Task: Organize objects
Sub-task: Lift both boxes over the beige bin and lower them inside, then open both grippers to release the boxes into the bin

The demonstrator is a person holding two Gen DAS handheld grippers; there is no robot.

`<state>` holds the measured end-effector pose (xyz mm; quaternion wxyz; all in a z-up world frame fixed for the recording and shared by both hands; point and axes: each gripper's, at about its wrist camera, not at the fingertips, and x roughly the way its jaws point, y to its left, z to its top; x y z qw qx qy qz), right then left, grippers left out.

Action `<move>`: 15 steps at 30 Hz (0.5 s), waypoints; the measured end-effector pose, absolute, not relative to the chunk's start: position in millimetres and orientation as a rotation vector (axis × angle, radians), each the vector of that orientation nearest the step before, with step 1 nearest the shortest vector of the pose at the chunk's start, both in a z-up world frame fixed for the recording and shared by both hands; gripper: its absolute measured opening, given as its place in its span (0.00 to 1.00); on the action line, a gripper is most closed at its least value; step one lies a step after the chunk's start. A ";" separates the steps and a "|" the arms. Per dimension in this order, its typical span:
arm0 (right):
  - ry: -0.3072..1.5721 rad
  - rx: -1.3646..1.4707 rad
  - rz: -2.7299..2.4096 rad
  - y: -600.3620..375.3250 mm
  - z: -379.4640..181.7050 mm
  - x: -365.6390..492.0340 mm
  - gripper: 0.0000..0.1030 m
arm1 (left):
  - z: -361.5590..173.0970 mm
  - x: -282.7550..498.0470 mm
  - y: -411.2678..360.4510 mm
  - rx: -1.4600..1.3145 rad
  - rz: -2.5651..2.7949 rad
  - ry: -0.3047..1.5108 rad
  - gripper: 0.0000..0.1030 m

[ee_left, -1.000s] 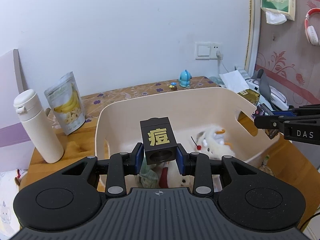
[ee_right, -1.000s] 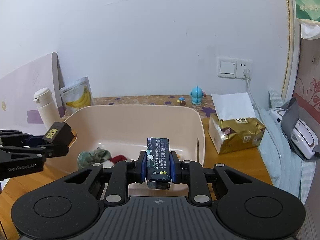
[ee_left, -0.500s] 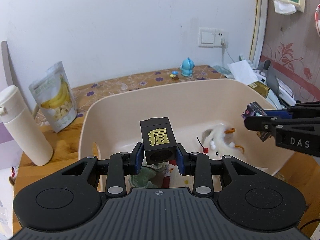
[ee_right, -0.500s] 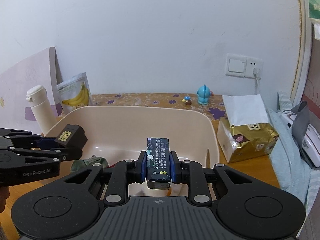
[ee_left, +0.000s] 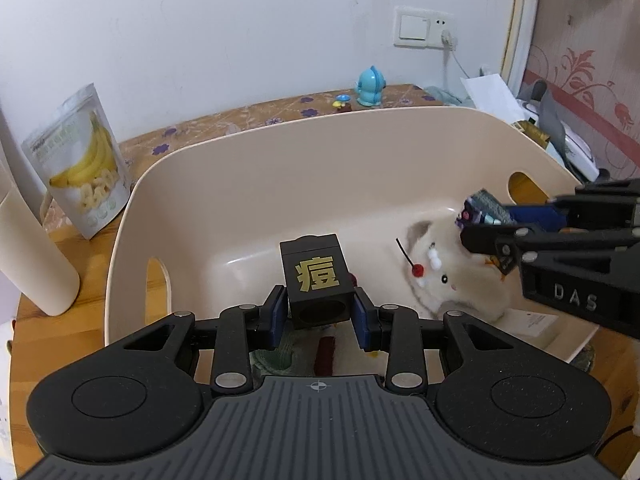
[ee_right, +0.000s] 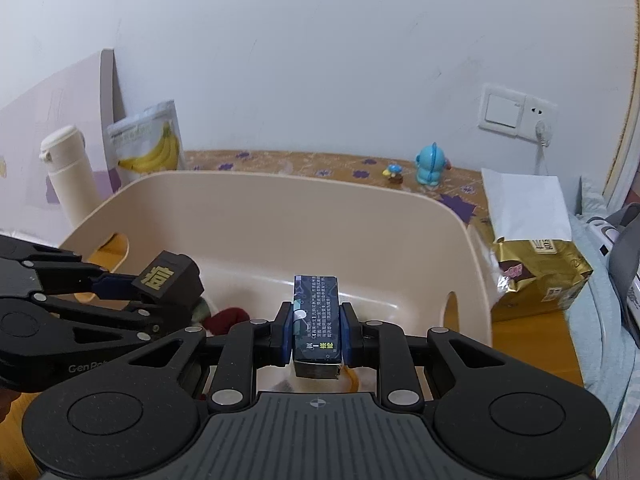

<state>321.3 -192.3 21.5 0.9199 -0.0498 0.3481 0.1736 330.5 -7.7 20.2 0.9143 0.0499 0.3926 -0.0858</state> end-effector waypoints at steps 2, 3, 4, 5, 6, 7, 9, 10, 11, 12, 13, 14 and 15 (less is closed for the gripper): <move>0.728 -0.113 0.360 -190.2 19.1 323.0 0.21 | 20.3 331.6 -8.2 0.106 -0.178 0.813 0.34; 0.735 -0.120 0.362 -188.9 18.0 323.7 0.22 | 20.1 332.0 -8.6 0.110 -0.177 0.817 0.34; 0.740 -0.125 0.365 -188.4 17.1 324.6 0.22 | 20.2 332.5 -9.7 0.113 -0.177 0.821 0.34; 0.745 -0.129 0.369 -187.8 16.5 325.2 0.22 | 20.1 332.6 -10.3 0.116 -0.175 0.826 0.34; 0.749 -0.134 0.373 -187.0 15.9 325.5 0.22 | 20.2 332.7 -10.7 0.118 -0.171 0.830 0.34; 0.752 -0.138 0.374 -186.3 15.6 325.7 0.22 | 20.0 333.0 -10.9 0.119 -0.169 0.833 0.34; 0.755 -0.144 0.376 -185.4 15.2 325.5 0.22 | 19.8 333.6 -10.8 0.115 -0.166 0.841 0.34; 0.758 -0.147 0.377 -185.0 15.0 325.4 0.22 | 19.4 334.0 -10.6 0.111 -0.169 0.846 0.34; 0.761 -0.151 0.379 -184.5 14.8 325.1 0.22 | 18.9 334.5 -10.2 0.105 -0.176 0.853 0.34; 0.764 -0.155 0.381 -184.1 14.6 324.8 0.26 | 18.5 335.3 -9.6 0.097 -0.184 0.862 0.34; 0.767 -0.161 0.384 -183.7 14.2 324.5 0.29 | 17.9 336.2 -9.0 0.092 -0.187 0.872 0.34; 0.770 -0.164 0.386 -183.4 13.7 324.2 0.31 | 17.3 336.7 -8.7 0.091 -0.187 0.880 0.34; 0.772 -0.167 0.387 -183.1 13.1 323.9 0.32 | 16.6 337.1 -9.0 0.091 -0.186 0.886 0.34</move>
